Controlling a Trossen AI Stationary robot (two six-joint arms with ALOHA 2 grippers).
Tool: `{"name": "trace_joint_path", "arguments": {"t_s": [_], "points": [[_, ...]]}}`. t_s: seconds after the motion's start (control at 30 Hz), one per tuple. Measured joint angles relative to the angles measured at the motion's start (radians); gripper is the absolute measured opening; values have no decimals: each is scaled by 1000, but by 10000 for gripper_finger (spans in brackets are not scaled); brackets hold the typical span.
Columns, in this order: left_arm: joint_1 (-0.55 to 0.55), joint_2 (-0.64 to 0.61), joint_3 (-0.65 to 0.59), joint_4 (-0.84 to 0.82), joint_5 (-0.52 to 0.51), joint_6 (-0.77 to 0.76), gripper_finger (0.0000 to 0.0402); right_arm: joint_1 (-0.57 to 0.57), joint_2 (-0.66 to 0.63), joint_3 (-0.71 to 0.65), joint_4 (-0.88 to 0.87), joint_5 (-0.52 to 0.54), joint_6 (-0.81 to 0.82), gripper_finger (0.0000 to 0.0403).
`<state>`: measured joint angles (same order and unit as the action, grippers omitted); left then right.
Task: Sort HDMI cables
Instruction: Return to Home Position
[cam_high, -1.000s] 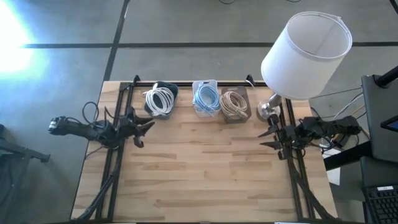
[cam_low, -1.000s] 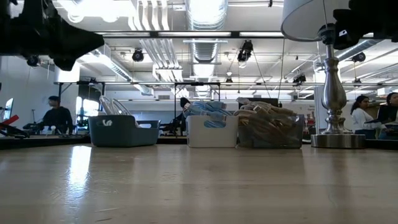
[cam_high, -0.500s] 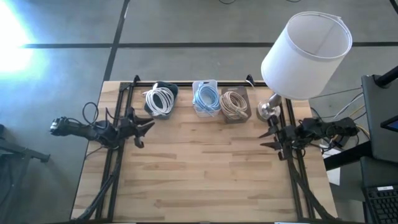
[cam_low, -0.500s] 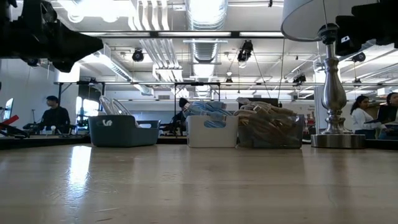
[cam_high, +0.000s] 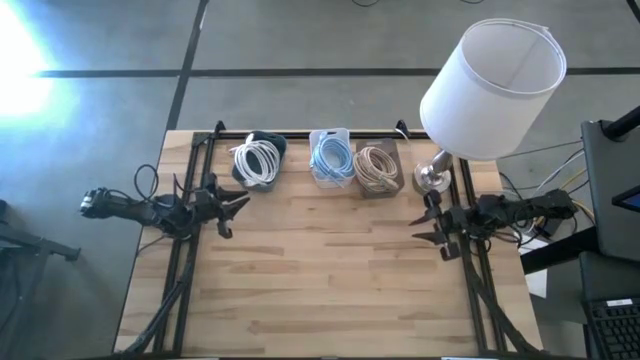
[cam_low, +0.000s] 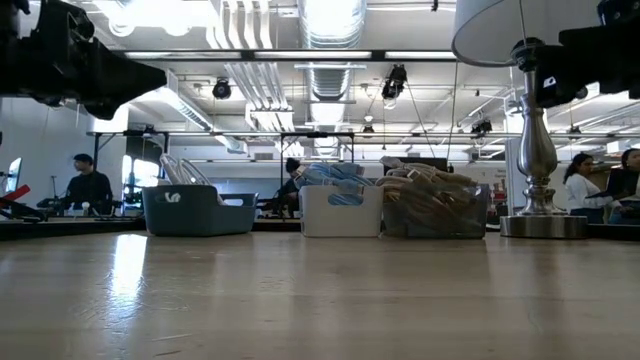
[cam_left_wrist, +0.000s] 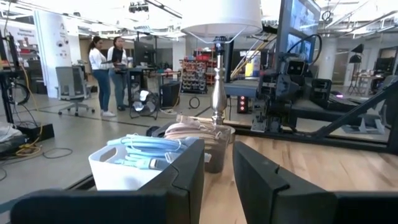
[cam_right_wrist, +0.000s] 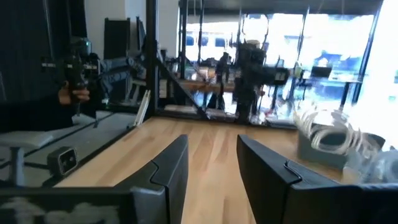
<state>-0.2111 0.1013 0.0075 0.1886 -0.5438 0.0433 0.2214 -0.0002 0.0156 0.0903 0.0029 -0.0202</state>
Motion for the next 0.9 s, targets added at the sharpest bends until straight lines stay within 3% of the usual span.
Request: {"name": "trace_joint_path", "arguments": {"t_s": [0.27, 0.9], "points": [[0, 0, 0, -8, 0, -2, 87, 0, 3, -7, -44, 82, 23, 125], [0, 0, 0, -10, 0, -3, 87, 0, 23, -7, -66, 84, 46, 135]]}}
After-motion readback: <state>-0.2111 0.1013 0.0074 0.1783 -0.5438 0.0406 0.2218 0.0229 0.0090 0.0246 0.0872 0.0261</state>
